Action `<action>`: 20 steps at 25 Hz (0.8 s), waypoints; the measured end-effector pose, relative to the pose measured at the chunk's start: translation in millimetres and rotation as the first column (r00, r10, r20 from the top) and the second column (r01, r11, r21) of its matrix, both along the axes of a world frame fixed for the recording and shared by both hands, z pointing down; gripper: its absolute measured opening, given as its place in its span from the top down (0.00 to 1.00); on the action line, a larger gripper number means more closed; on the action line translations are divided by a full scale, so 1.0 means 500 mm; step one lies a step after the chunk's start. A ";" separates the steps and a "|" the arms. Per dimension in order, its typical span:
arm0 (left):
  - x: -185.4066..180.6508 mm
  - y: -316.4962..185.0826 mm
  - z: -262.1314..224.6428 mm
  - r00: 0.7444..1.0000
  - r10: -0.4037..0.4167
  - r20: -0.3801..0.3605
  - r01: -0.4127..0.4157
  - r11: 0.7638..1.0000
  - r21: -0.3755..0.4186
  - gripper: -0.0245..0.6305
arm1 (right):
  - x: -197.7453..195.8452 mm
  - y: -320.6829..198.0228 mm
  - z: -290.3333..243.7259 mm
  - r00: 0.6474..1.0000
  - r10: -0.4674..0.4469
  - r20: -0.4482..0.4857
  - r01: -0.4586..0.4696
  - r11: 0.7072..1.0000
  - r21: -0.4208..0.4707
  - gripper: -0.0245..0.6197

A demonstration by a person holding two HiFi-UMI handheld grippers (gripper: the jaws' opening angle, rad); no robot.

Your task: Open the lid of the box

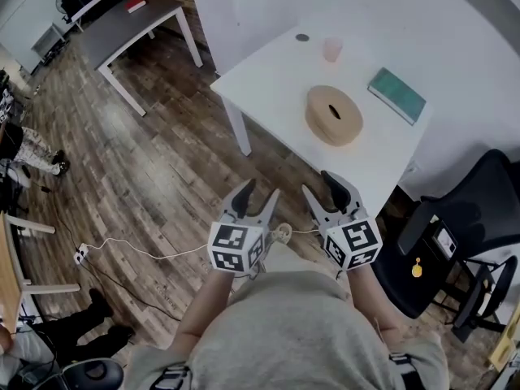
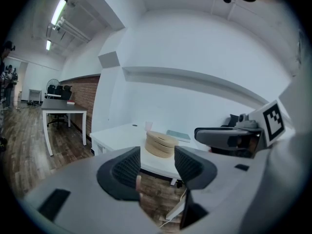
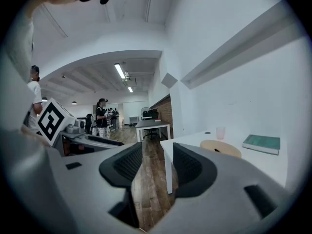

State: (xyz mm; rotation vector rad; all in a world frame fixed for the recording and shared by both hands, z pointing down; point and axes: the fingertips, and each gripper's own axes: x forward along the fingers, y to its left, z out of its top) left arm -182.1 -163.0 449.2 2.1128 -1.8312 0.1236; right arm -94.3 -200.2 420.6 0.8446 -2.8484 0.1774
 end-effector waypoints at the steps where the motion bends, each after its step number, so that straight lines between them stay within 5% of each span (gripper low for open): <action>1: -0.007 -0.019 -0.001 1.000 0.007 -0.003 -0.007 1.000 0.000 0.65 | -0.007 -0.019 0.000 1.000 0.005 -0.001 -0.005 1.000 -0.002 0.66; 20: -0.047 -0.294 0.047 0.982 0.187 -0.030 -0.188 0.981 -0.046 0.65 | -0.058 -0.292 0.044 0.982 0.141 -0.127 -0.141 0.990 0.011 0.66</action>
